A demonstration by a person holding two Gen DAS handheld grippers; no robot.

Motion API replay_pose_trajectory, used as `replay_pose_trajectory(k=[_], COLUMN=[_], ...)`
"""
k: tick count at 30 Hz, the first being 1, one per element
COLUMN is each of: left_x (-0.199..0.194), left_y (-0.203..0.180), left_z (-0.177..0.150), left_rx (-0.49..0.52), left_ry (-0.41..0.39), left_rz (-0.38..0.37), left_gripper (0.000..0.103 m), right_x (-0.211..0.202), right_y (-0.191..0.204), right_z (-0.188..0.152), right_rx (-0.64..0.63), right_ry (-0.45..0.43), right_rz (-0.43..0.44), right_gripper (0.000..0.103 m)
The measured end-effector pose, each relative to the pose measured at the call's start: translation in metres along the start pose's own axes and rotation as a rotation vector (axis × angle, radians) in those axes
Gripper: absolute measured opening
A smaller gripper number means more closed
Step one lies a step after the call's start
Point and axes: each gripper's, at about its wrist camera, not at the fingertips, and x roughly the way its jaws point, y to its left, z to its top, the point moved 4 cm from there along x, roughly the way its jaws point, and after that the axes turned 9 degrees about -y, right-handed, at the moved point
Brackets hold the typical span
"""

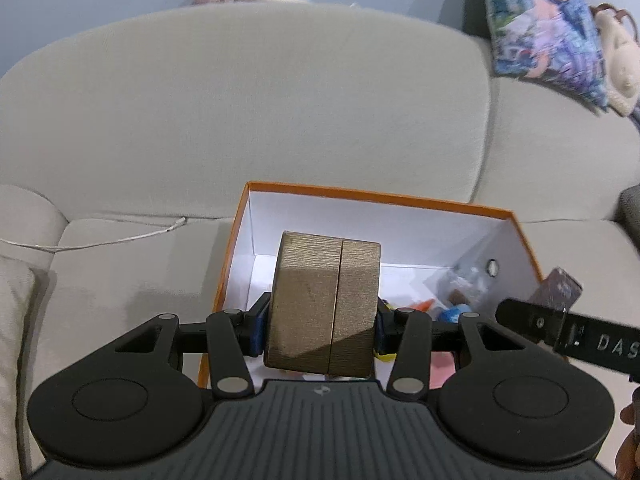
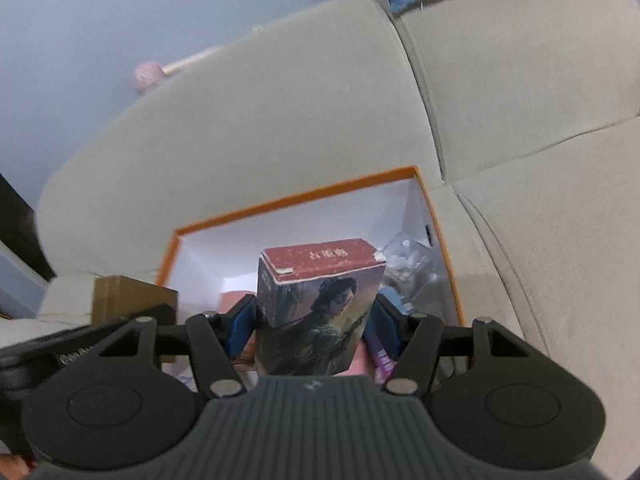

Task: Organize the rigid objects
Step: 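Lift both boxes and carry them over the orange box, then lower both boxes into the orange box and open both grippers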

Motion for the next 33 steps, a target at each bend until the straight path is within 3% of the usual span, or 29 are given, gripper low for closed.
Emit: replay_pose_trajectory(k=[11, 17, 26, 33], left_x=[0.049, 0.067, 0.073, 0.08], left_y=[-0.003, -0.003, 0.001, -0.002], left_z=[-0.014, -0.026, -0.027, -0.031], left_rx=[0.026, 0.041, 0.037, 0.041], left_ry=[0.05, 0.083, 0.073, 0.079], left_rz=[0.028, 0.043, 0.064, 0.071], left_gripper=[0.054, 0.053, 0.052, 0.052], right_x=[0.061, 0.076, 0.099, 0.114], right_y=[-0.002, 0.009, 0.028, 0.029], right_z=[-0.015, -0.012, -0.008, -0.02], right_rx=[-0.14, -0.219, -0.326, -0.377], right_ry=[0.087, 0.078, 0.077, 0.129], right_rz=[-0.074, -0.081, -0.115, -0.167], right_gripper=[0.062, 0.062, 0.062, 0.062])
